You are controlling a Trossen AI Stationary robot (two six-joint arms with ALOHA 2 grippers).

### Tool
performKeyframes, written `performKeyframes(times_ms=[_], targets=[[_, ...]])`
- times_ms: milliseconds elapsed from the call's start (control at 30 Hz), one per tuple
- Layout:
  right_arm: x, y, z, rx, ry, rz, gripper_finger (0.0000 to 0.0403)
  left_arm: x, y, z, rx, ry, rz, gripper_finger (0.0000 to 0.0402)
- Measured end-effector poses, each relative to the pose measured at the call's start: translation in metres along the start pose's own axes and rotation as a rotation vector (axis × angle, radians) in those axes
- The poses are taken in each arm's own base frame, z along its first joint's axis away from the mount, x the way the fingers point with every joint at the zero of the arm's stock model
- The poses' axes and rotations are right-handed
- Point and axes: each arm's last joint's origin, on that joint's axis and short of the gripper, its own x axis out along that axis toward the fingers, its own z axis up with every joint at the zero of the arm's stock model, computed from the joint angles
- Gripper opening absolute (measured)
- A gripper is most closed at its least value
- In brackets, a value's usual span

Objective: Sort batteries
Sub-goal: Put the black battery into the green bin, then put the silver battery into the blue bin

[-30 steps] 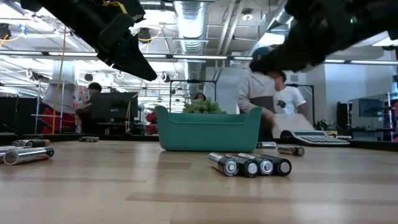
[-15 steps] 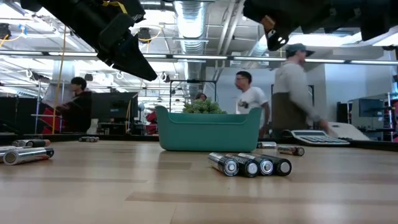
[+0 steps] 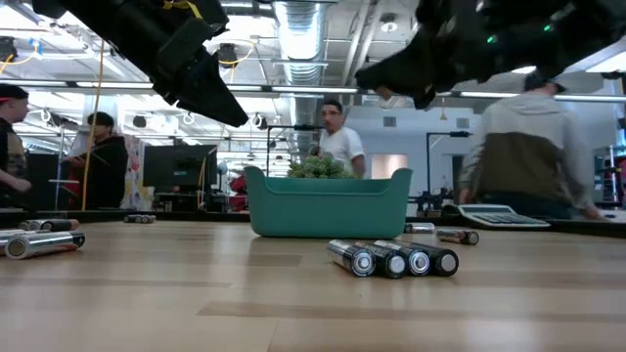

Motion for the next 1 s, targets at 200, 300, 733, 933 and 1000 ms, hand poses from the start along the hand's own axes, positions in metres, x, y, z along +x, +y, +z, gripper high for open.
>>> performKeyframes(times_ms=[200, 300, 733, 933, 1000], targets=[[0.003, -0.021, -0.004, 0.019, 0.034, -0.079, 0.0054, 0.0, 0.0, 0.001, -0.008, -0.006, -0.002, 0.0143], [0.003, -0.025, -0.004, 0.036, 0.04, -0.093, 0.0072, 0.0, 0.0, 0.001, -0.011, -0.007, -0.003, 0.0143], [0.003, -0.029, -0.005, 0.063, 0.046, -0.11, 0.0217, 0.0, 0.0, 0.001, -0.022, -0.007, -0.003, 0.0143], [0.0, -0.02, 0.0, 0.029, 0.029, -0.074, 0.0216, 0.0, 0.0, 0.001, -0.027, -0.007, -0.003, 0.0143], [-0.004, -0.014, 0.002, 0.012, 0.033, -0.082, 0.0214, 0.0, 0.0, 0.001, -0.029, -0.007, -0.003, 0.0143]])
